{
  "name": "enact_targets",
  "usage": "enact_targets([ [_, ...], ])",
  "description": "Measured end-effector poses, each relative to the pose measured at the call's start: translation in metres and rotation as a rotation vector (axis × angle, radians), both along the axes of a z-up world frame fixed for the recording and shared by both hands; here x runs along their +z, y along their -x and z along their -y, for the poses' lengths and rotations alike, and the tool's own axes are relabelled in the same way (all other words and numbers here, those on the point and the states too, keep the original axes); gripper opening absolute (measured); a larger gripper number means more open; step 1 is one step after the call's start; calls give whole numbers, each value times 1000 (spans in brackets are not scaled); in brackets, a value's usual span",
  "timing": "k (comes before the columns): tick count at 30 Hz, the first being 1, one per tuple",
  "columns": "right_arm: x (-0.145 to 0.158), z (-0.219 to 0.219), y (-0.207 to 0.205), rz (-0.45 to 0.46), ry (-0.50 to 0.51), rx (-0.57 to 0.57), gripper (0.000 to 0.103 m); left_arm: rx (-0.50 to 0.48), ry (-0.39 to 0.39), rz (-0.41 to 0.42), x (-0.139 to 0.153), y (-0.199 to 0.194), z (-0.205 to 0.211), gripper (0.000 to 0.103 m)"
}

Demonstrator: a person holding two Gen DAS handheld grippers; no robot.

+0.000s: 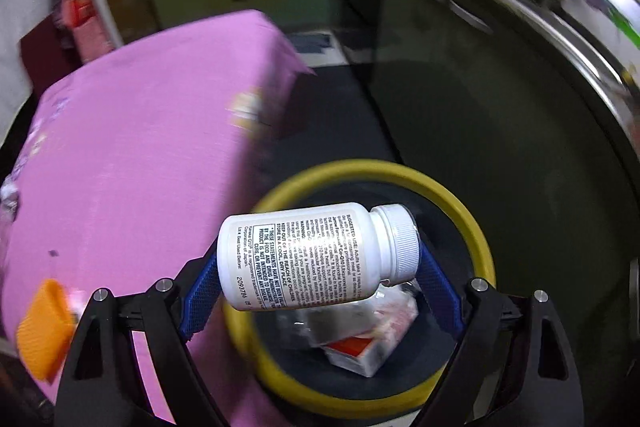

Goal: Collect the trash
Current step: 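Carry the pill bottle over the bin and open the right gripper, then grasp the orange foam net with the left gripper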

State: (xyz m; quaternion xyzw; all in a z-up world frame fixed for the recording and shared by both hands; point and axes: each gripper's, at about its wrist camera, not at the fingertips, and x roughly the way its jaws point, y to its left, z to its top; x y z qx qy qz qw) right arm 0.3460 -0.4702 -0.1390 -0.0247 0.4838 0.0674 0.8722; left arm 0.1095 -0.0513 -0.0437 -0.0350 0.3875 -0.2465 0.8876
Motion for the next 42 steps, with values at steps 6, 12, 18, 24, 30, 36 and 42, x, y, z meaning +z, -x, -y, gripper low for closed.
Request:
enact_targets([
  [6, -32, 32, -18, -21, 25, -95, 96, -49, -25, -28, -7, -1, 20, 96],
  [12, -13, 37, 6, 30, -39, -145, 96, -107, -45, -71, -17, -5, 43, 96],
  [18, 2, 21, 67, 62, -89, -170, 98, -164, -82, -169, -34, -11, 77, 96],
  [24, 4, 11, 119, 84, -162, -208, 98, -190, -163, -234, -53, -16, 115, 96],
  [30, 8, -3, 137, 110, -192, -183, 98, -185, -234, -302, -78, -25, 143, 78],
  [36, 12, 1, 143, 130, -230, -189, 98, -163, -262, -315, -86, -26, 143, 68],
  [42, 8, 6, 147, 134, -268, -202, 98, -158, -296, -290, -84, -23, 146, 48],
])
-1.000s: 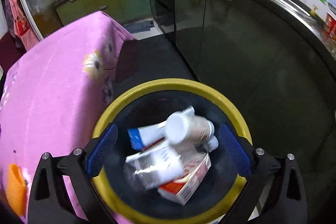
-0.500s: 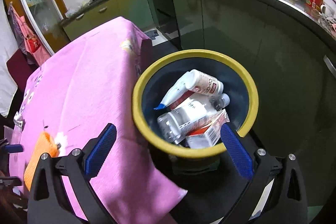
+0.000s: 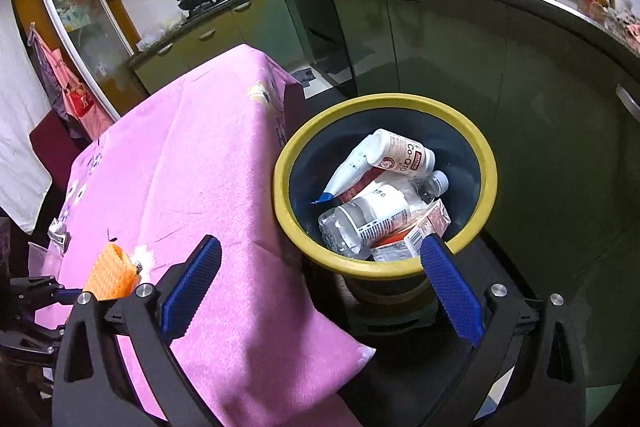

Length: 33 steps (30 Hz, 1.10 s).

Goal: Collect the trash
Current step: 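Grasp the orange foam net with the left gripper, then carry the orange foam net over the bin and open the left gripper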

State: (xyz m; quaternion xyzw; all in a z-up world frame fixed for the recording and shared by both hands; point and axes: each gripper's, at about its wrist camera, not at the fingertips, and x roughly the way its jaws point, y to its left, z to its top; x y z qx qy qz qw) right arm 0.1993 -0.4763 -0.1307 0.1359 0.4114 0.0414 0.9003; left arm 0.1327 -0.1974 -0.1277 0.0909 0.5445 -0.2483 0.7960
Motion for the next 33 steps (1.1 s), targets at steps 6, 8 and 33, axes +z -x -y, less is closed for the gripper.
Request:
enact_targets([
  [6, -1, 5, 5, -1, -17, -18, 98, -15, 26, 38, 11, 6, 0, 22],
  [8, 0, 6, 7, 2, -23, -23, 98, -25, 53, 46, 17, 6, -2, 12],
  [33, 11, 76, 71, 59, -66, -229, 98, -384, 92, 129, 71, -93, 207, 12],
])
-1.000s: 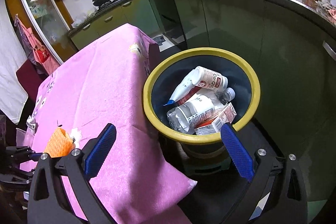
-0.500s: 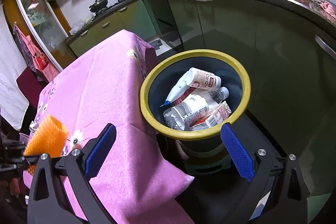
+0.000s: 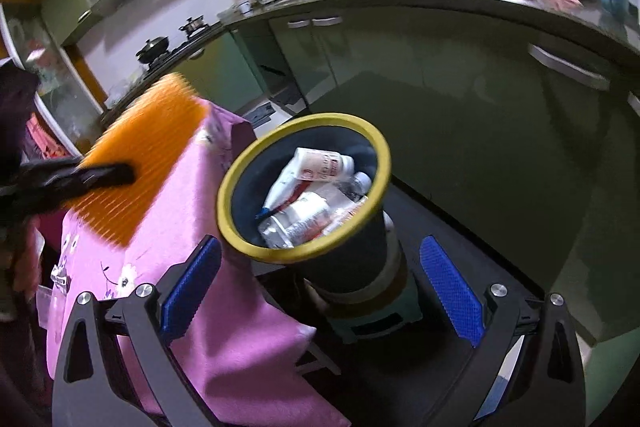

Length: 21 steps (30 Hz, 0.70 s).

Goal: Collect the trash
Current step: 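Carry the orange foam net over the bin and open the left gripper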

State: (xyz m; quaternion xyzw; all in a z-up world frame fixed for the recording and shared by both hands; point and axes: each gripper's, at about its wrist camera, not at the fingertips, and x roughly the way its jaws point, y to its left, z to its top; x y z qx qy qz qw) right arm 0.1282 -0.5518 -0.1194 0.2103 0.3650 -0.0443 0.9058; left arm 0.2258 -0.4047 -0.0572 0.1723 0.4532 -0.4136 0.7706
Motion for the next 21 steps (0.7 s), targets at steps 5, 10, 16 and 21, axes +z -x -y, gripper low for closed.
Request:
enact_targets([
  [5, -14, 16, 7, -26, -37, -33, 98, 25, -52, -5, -33, -38, 48, 12],
  [10, -19, 24, 7, -38, -51, -44, 98, 41, -96, -46, -67, -57, 74, 47],
  [16, -19, 23, 11, -40, -55, -38, 98, 60, -81, -62, -64, -49, 64, 59],
  [21, -15, 16, 8, -38, -47, -28, 98, 79, -16, -20, -25, -18, 21, 75],
])
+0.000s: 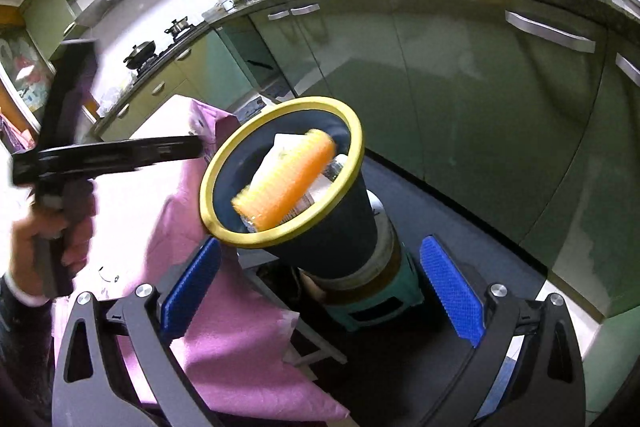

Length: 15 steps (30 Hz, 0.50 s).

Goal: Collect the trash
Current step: 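Carry the orange foam net over the bin and open the left gripper, then move the right gripper to the clear plastic cup and grasp it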

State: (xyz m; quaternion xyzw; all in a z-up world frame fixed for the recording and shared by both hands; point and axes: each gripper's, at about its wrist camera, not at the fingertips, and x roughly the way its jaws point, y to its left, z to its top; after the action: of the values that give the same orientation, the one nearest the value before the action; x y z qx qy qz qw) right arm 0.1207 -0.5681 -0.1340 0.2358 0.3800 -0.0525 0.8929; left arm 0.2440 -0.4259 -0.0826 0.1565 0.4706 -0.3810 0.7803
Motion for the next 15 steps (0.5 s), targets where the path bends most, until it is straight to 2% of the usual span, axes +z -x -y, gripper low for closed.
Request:
enact_targets([
  [4, 5, -15, -8, 5, 13, 45, 98, 19, 80, 7, 33, 38, -57, 79],
  [8, 17, -36, -21, 16, 50, 117, 98, 67, 128, 79, 55, 75, -121, 87],
  [10, 26, -53, -33, 29, 63, 178, 98, 132, 133, 140, 65, 97, -167, 89],
  [15, 50, -111, -67, 52, 90, 365, 98, 319, 107, 231, 72, 130, -259, 90],
])
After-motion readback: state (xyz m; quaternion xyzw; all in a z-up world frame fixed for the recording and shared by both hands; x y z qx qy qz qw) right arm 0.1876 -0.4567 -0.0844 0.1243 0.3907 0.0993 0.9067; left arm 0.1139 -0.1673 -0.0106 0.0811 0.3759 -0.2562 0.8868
